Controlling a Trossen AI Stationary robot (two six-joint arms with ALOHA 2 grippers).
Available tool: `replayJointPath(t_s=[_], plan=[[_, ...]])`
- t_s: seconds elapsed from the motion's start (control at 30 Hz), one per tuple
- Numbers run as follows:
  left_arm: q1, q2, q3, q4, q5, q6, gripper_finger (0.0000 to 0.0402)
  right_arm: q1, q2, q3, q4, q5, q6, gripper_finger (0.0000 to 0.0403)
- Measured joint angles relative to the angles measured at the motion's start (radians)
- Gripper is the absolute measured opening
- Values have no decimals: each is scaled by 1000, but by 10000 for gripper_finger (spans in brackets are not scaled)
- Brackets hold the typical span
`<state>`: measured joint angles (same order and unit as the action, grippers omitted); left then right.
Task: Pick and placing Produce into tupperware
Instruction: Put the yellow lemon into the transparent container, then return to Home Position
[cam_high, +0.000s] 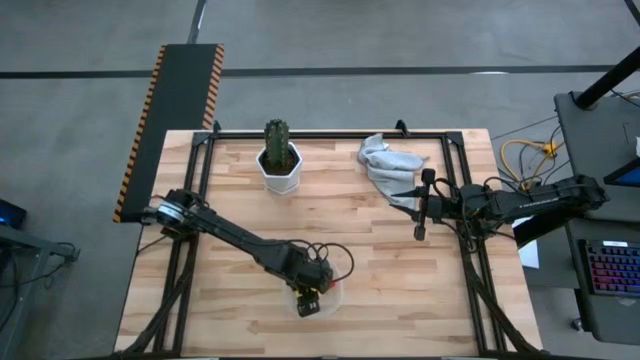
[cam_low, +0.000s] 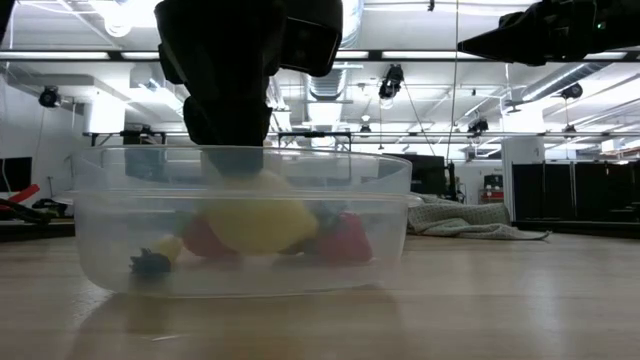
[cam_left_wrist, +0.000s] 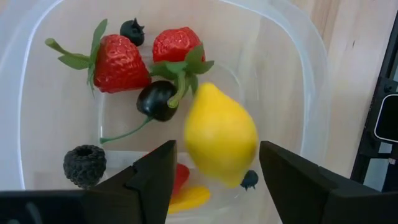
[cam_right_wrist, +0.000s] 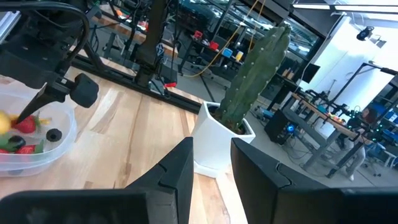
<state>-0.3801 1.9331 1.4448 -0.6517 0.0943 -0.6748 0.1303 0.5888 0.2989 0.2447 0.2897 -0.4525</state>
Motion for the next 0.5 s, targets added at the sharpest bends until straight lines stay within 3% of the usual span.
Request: replayJointPath(t_s=[0.3,0.5], plan=[[8,-9,0,15,-31,47,210,0,0,0,0,0,4,100],[9,-111,41,43,-236,249,211,0,-1,0,10,0,7,100]])
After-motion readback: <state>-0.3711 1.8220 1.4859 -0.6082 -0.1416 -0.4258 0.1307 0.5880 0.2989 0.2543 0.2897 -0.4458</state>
